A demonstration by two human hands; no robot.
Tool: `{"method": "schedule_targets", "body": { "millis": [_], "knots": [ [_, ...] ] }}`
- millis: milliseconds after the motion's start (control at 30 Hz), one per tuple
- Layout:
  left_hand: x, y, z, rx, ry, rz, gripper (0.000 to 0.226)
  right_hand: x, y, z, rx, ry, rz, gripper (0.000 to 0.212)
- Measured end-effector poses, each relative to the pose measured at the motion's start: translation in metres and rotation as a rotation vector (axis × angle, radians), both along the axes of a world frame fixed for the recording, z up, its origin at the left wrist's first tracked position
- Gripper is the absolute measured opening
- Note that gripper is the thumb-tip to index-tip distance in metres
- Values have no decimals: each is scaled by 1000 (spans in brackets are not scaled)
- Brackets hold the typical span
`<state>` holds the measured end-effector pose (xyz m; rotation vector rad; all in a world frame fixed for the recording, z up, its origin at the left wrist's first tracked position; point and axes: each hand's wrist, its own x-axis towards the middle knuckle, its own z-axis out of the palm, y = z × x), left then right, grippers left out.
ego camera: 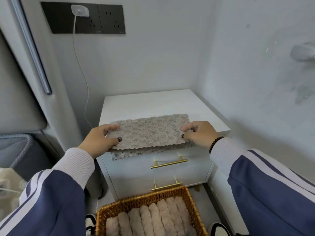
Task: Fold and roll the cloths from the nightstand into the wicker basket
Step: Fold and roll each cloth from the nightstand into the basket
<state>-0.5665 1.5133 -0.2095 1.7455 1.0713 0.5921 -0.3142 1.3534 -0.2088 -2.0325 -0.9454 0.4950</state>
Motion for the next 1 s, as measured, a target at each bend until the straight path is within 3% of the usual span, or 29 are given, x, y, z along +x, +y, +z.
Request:
{"method": "schedule_targets", "body": {
  "millis": [100,267,500,667,800,1000],
  "knots": [
    [1,2,-2,93,40,0,48,-2,4,-1,-88,-130,43,21],
    [11,8,0,89,93,-1,43,-1,18,-1,-165,-223,120,35],
    [27,23,-1,165,219,30,46,12,45,-2,-127,-169,121,38],
    [32,28,2,22,66,153,46,17,51,1,13,-16,25,36],
    [29,19,12,-68,-5,149,49,26,44,2,116,-80,-122,28],
    [19,8,9,76,151,84,52,33,29,5,38,-69,-71,30]
  ]
}}
